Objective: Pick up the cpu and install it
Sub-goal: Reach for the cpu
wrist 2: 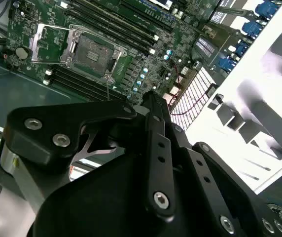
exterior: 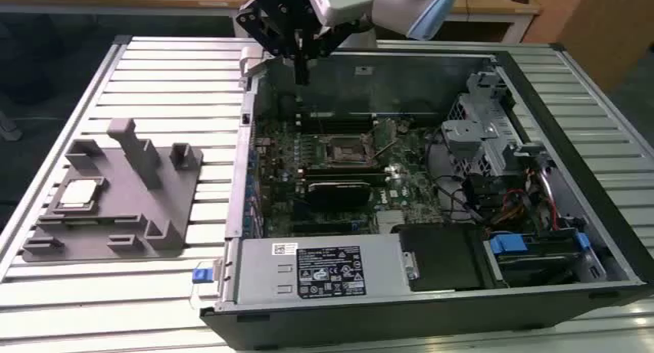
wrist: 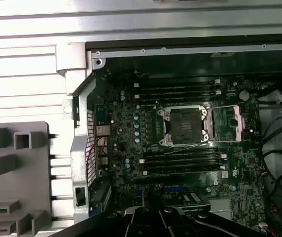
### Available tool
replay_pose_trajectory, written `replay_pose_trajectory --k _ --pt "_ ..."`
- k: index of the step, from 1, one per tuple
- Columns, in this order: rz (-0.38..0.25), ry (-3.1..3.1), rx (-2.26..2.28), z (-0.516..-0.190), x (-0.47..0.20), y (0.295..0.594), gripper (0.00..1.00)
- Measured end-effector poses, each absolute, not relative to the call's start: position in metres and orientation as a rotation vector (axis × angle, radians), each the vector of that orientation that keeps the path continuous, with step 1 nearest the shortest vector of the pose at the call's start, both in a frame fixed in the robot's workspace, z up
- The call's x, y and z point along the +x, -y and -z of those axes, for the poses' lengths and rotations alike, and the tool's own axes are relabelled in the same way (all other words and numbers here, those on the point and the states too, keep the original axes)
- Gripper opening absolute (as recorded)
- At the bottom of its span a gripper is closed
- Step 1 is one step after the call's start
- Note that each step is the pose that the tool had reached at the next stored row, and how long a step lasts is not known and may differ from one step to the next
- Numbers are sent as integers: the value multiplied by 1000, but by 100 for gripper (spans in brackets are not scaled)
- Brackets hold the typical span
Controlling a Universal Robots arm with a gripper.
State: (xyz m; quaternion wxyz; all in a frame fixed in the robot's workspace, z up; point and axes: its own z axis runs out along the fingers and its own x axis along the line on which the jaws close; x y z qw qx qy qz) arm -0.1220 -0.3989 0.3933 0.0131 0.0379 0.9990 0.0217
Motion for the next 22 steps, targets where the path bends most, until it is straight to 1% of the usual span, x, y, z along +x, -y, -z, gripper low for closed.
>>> replay_pose_trajectory --k 22 --pt "-68 -3112 118 -393 -133 399 11"
